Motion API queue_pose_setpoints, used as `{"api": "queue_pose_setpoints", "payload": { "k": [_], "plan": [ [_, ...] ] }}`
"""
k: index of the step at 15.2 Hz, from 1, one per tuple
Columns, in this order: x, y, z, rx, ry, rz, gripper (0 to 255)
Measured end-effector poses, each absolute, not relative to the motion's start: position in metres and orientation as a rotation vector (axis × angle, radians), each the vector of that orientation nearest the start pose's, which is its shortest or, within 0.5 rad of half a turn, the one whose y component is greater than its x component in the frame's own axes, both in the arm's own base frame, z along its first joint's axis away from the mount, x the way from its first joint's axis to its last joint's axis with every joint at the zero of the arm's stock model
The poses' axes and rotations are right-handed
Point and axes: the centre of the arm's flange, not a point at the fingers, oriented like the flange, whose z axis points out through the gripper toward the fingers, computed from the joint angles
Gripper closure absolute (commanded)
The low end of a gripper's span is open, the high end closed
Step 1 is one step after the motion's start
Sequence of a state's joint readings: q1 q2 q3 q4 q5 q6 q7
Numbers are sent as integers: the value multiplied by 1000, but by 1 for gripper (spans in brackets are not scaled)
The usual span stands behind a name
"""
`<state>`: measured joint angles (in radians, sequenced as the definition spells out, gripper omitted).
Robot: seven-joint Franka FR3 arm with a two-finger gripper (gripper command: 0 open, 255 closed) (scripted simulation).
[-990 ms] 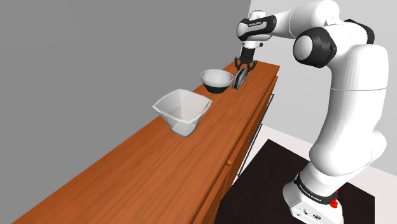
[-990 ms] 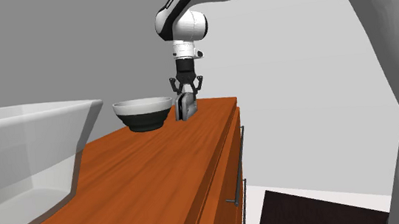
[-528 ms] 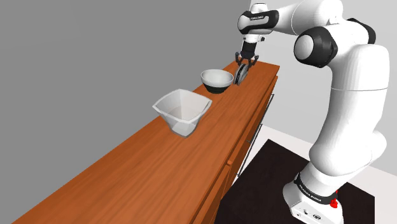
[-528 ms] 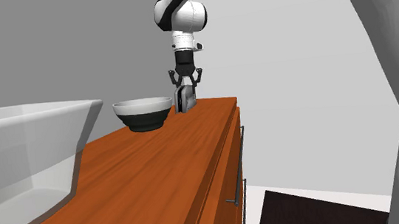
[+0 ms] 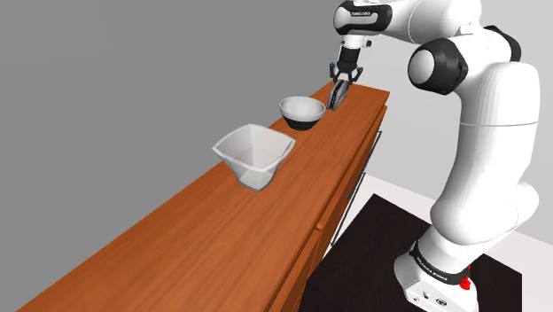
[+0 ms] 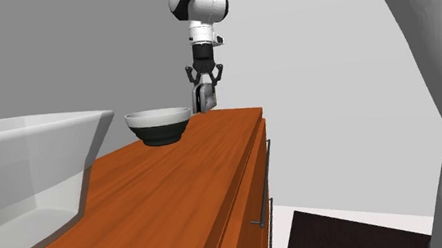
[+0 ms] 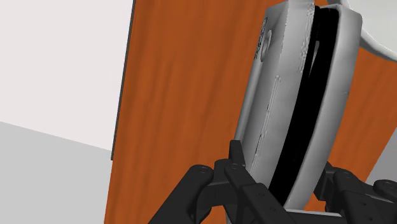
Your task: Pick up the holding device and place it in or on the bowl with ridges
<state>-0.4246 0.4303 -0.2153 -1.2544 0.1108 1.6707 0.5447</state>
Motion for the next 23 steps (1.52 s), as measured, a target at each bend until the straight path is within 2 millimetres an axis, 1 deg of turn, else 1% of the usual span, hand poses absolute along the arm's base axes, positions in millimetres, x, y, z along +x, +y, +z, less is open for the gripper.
{"api": "queue_pose_setpoints", "payload": {
  "k": [13,17,18,20,23],
  "plan": [
    [571,-374,591,-2595,1733,6,255],
    [571,-374,610,-2595,1733,6,255],
    [573,-368,614,-2595,1733,7,255],
    [579,-349,619,-2596,1732,7,255],
    [592,-312,623,-2596,1731,6,255]
  ]
}}
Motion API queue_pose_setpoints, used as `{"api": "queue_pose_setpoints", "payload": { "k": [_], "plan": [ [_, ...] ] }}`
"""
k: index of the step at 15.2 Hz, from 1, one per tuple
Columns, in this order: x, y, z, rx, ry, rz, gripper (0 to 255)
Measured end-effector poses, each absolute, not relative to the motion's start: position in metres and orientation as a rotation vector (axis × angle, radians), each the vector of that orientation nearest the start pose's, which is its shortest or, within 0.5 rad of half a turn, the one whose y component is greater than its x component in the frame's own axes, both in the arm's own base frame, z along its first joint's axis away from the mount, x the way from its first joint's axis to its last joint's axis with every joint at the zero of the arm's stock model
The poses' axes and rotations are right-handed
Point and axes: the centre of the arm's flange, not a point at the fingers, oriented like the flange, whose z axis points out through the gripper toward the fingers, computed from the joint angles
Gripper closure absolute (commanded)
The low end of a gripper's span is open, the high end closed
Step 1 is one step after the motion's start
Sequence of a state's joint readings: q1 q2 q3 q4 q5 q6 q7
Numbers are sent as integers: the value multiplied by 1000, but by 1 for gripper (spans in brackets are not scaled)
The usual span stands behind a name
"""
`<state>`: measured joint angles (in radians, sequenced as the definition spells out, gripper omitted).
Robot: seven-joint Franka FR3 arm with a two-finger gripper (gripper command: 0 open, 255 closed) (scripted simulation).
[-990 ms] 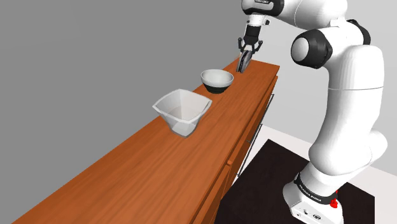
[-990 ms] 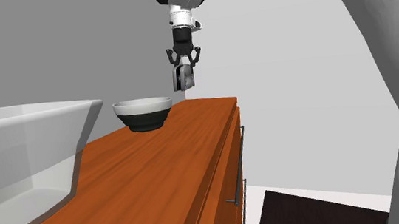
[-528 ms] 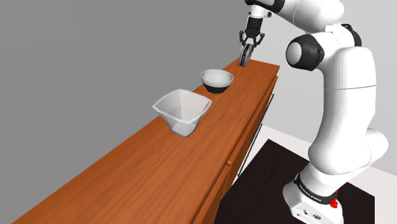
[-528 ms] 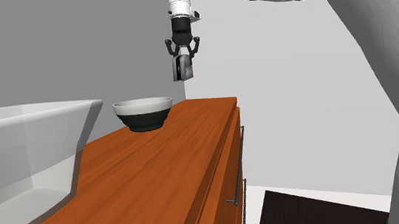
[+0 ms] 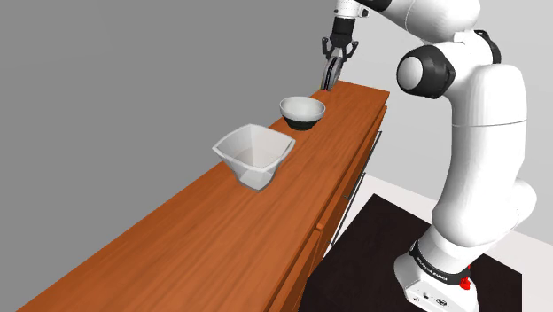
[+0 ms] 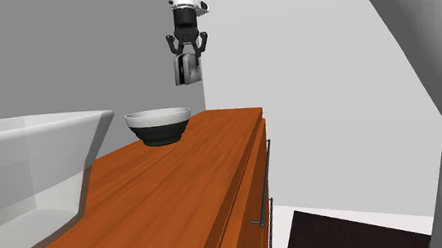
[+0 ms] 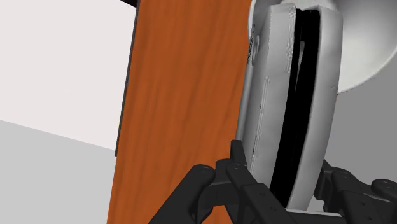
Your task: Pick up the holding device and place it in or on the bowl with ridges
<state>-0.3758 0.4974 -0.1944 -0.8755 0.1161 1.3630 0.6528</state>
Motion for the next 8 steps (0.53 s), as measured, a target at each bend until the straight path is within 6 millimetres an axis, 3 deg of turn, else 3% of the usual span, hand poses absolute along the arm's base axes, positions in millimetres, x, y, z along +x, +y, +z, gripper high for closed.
{"api": "queue_pose_setpoints", "payload": {
  "k": [8],
  "plan": [
    [624,-215,637,-2597,1730,7,255]
  ]
}}
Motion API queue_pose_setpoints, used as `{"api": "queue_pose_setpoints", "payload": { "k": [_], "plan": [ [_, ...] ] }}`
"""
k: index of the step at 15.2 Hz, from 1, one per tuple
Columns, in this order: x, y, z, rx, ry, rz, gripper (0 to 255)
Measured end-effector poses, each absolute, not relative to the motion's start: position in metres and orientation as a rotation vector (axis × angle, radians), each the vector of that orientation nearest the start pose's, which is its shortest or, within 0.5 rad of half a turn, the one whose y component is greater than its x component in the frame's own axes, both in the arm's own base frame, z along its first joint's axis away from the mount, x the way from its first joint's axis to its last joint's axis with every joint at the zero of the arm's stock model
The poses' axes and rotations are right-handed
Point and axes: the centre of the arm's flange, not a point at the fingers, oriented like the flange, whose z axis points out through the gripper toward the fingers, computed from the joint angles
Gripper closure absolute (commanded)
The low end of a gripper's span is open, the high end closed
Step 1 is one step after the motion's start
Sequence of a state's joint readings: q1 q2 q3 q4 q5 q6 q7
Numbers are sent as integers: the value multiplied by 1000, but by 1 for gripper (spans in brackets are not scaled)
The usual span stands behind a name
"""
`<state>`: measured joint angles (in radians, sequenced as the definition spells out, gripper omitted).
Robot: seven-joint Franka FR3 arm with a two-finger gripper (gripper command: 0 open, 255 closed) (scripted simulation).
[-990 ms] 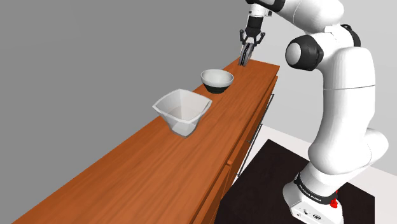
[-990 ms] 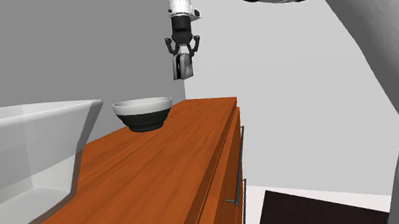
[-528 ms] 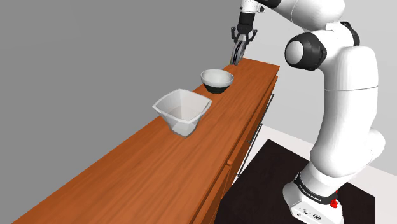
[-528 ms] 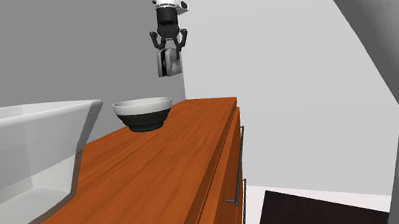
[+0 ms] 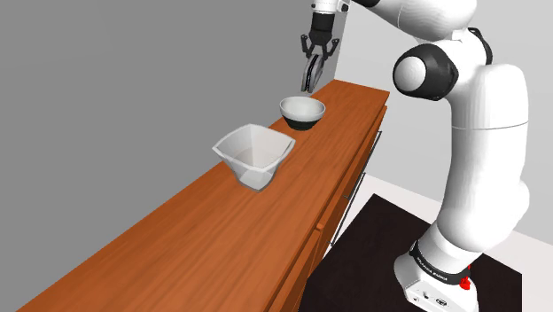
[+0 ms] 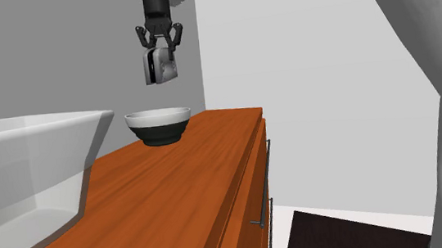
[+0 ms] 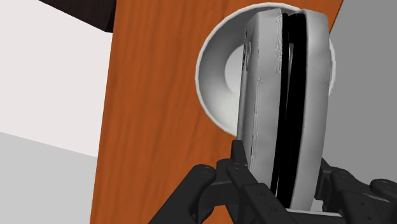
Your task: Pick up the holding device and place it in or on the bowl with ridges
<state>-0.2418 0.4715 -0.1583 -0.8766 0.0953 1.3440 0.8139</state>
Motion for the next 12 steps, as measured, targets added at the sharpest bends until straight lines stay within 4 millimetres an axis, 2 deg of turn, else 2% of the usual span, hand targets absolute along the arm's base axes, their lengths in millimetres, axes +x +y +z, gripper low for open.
{"api": "queue_pose_setpoints", "payload": {
  "k": [1,3,12],
  "plan": [
    [629,-202,640,-2597,1730,6,255],
    [633,-193,633,-2597,1731,8,255],
    [634,-192,588,-2596,1733,8,255]
  ]
}}
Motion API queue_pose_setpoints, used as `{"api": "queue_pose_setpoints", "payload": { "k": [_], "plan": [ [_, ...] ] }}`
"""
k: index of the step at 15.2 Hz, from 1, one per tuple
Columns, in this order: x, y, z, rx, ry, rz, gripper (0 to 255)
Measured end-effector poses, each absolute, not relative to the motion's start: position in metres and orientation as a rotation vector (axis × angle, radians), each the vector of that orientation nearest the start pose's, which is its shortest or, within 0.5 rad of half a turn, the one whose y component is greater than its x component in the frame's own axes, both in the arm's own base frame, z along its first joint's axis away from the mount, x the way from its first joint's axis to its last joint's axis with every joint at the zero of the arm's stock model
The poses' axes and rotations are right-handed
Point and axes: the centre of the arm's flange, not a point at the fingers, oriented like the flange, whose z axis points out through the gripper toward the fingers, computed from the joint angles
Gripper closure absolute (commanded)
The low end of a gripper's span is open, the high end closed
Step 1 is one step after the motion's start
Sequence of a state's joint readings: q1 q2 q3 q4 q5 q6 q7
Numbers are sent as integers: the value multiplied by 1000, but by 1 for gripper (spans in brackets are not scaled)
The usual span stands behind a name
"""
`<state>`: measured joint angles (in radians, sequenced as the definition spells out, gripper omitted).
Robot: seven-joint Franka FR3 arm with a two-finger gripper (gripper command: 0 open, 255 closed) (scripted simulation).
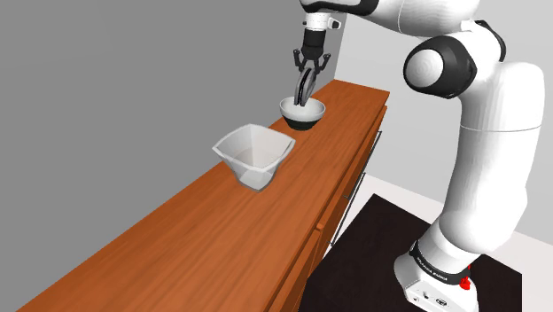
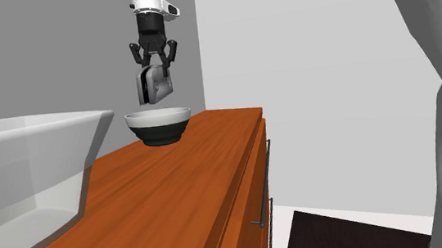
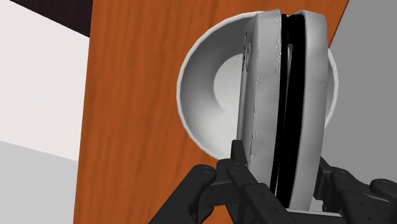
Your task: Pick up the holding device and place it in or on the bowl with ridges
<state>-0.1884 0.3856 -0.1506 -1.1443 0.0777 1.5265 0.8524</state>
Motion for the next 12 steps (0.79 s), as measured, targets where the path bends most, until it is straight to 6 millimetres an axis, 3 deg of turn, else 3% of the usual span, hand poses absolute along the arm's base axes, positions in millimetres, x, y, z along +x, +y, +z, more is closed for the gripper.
{"api": "queue_pose_setpoints", "payload": {
  "k": [7,12],
  "plan": [
    [634,-191,550,-2596,1733,8,255],
    [634,-191,545,-2596,1732,7,255]
  ]
}}
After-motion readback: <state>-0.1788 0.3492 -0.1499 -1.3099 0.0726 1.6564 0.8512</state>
